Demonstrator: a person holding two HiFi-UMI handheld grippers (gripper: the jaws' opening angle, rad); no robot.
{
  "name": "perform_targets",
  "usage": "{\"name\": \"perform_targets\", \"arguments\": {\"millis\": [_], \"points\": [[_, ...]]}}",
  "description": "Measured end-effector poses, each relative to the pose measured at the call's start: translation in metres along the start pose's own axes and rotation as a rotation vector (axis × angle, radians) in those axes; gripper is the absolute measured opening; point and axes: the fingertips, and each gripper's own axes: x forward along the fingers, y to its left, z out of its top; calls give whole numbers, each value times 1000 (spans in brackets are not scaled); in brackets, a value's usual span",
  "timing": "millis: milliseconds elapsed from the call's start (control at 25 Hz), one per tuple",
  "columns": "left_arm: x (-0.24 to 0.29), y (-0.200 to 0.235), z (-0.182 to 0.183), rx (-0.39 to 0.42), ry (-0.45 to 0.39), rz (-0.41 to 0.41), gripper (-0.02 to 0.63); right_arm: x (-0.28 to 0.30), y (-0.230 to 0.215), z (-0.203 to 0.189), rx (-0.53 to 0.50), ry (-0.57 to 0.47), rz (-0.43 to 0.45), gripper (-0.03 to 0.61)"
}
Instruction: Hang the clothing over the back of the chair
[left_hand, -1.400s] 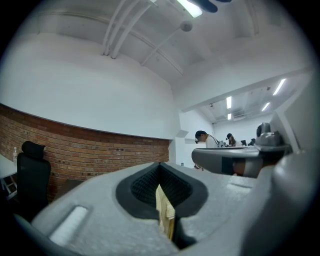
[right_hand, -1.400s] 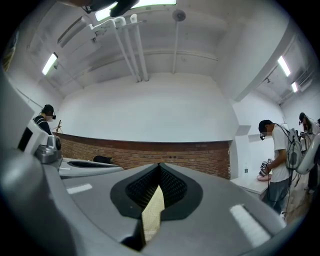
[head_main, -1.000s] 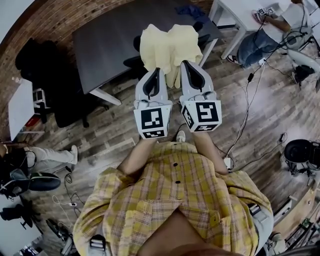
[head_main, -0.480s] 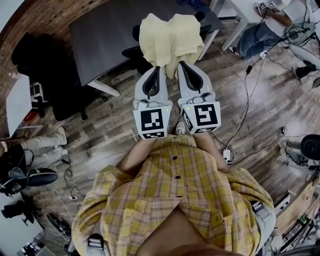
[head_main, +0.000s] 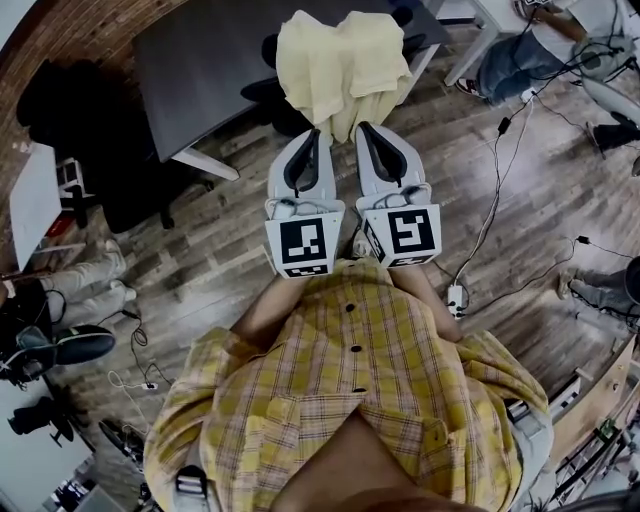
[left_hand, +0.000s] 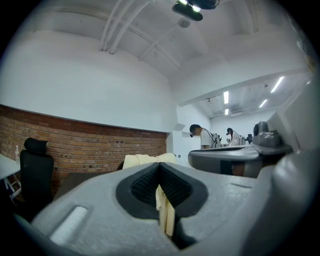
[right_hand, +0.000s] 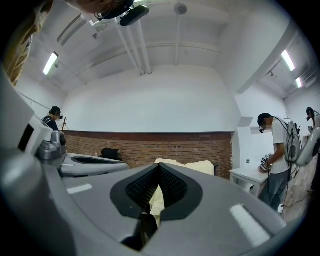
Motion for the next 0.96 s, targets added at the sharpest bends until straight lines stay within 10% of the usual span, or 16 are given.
{"name": "perform_targets", "arguments": {"millis": [960], "points": [[-3,-4,-14,-9,23,2,0,-6,-7,-14,12,18,-11,-5]]}}
